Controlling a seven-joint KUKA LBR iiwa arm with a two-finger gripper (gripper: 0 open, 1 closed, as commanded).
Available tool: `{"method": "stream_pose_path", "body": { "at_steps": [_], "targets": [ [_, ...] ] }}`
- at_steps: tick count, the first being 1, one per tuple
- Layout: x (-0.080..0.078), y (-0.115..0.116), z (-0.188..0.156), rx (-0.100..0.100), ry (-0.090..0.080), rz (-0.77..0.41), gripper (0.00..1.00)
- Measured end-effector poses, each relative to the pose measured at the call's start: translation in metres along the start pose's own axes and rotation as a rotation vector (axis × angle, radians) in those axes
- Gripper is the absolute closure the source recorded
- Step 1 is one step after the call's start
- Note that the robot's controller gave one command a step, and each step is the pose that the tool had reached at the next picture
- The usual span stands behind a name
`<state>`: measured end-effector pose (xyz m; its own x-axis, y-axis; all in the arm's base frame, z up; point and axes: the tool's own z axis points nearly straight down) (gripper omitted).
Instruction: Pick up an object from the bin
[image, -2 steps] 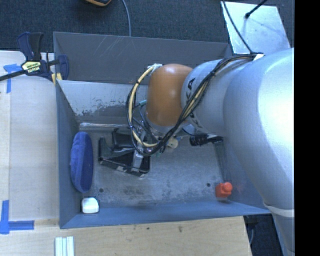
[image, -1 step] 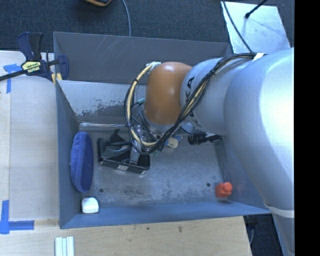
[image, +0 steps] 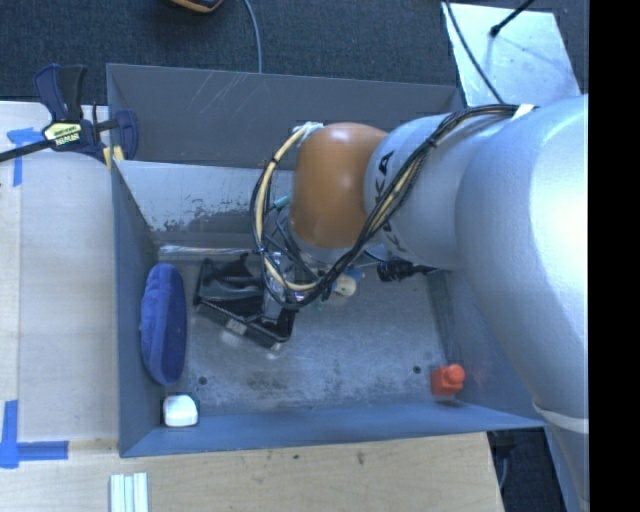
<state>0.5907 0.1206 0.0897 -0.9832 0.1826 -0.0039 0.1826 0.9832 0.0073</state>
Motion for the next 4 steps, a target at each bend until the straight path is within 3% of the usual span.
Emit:
{"method": "stream_pose_path", "body": {
  "at_steps": [1,2,3,4],
  "targets": [
    [0.046,0.055,-0.044,0.003,-0.004,-0.030,1.00],
    [0.065,0.094,-0.072,0.003,-0.001,-0.069,1.00],
    [0.049,0.106,-0.086,0.005,-0.001,-0.086,1.00],
    [0.018,0.109,-0.049,0.006,-0.001,-0.123,1.00]
  ]
}}
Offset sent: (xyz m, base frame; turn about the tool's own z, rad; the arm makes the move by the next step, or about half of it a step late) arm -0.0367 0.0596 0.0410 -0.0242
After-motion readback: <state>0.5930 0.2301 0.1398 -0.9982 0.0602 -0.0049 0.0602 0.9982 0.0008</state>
